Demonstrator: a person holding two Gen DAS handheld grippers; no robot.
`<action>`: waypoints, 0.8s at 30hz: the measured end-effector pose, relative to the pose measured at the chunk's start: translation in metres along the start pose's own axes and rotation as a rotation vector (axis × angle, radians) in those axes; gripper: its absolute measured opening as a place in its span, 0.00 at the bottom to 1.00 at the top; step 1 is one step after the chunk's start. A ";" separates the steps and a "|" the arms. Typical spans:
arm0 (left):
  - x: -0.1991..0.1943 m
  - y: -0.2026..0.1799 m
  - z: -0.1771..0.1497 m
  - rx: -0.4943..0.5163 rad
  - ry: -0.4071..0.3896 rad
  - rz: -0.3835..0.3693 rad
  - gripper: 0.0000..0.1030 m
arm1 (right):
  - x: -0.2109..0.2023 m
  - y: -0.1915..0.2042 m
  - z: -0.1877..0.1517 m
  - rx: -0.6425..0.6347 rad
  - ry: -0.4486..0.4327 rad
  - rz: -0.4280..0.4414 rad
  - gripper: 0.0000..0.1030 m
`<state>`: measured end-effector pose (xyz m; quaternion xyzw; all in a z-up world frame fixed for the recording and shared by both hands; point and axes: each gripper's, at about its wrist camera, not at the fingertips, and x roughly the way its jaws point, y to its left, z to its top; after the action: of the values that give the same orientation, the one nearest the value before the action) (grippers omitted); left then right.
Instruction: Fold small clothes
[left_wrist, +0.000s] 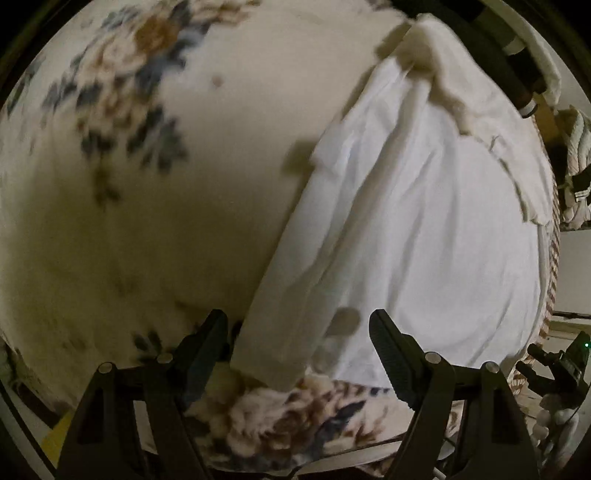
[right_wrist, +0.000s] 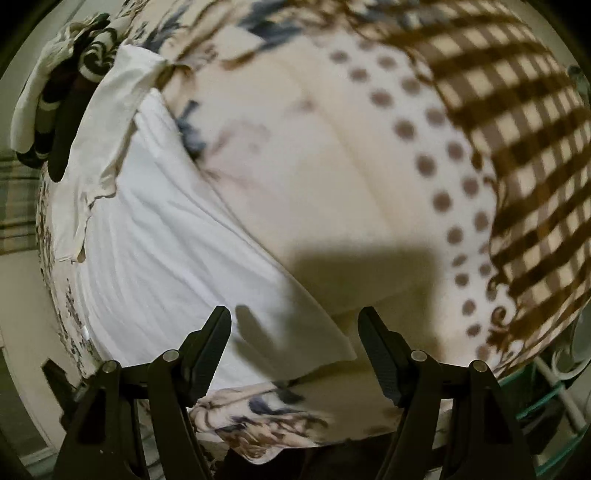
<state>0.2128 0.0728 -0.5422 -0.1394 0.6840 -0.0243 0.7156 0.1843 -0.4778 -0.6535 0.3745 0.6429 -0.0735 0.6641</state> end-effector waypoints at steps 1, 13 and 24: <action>0.004 0.003 -0.003 -0.009 0.004 -0.001 0.75 | 0.005 -0.004 -0.001 0.004 0.004 0.004 0.71; 0.001 -0.008 -0.005 0.005 -0.074 -0.037 0.09 | 0.028 0.003 -0.017 -0.033 0.038 0.054 0.08; -0.070 -0.003 0.033 -0.182 -0.188 -0.265 0.06 | -0.023 0.028 -0.010 0.045 0.041 0.261 0.06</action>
<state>0.2410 0.0910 -0.4726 -0.2940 0.5891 -0.0433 0.7514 0.1886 -0.4604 -0.6198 0.4712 0.6006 0.0066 0.6459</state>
